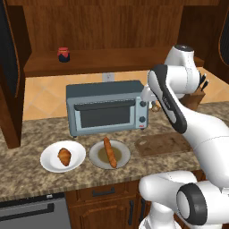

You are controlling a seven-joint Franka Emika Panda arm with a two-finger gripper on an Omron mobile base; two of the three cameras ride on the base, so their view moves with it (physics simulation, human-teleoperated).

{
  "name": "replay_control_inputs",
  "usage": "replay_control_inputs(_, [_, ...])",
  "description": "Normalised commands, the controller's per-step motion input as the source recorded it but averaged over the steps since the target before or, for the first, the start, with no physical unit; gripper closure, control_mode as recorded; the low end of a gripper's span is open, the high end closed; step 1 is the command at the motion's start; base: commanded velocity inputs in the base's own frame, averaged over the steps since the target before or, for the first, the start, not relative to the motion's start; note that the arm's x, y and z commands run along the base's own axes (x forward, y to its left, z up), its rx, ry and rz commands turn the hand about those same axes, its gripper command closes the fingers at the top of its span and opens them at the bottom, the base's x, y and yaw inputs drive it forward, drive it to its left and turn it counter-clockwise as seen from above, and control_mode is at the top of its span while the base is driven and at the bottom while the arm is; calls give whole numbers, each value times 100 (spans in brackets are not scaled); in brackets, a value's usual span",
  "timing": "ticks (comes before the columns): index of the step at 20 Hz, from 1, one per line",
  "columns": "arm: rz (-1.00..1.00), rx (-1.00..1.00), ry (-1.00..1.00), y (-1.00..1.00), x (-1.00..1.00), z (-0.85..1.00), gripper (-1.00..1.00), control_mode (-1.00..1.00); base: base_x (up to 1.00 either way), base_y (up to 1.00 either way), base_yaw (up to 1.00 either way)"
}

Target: From the different types of pastries on the counter, select a croissant and place it on the cutting board. Then retrieve a jar of jam from the cabinet and place it alongside the croissant on the cutting board.

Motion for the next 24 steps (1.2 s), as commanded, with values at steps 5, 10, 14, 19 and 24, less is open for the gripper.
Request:
replay_control_inputs(5, [-3,0,0,16,-10,0,-100,-100,0,0,0])
replay_control_inputs(10, [0,0,0,33,-13,0,-100,-100,0,0,0])
replay_control_inputs(14, [0,0,0,38,-8,0,-100,-100,0,0,0])
replay_control_inputs(19, [0,0,0,54,-1,0,-100,-100,0,0,0])
replay_control_inputs(24, [0,0,0,59,0,0,-100,-100,0,0,0])
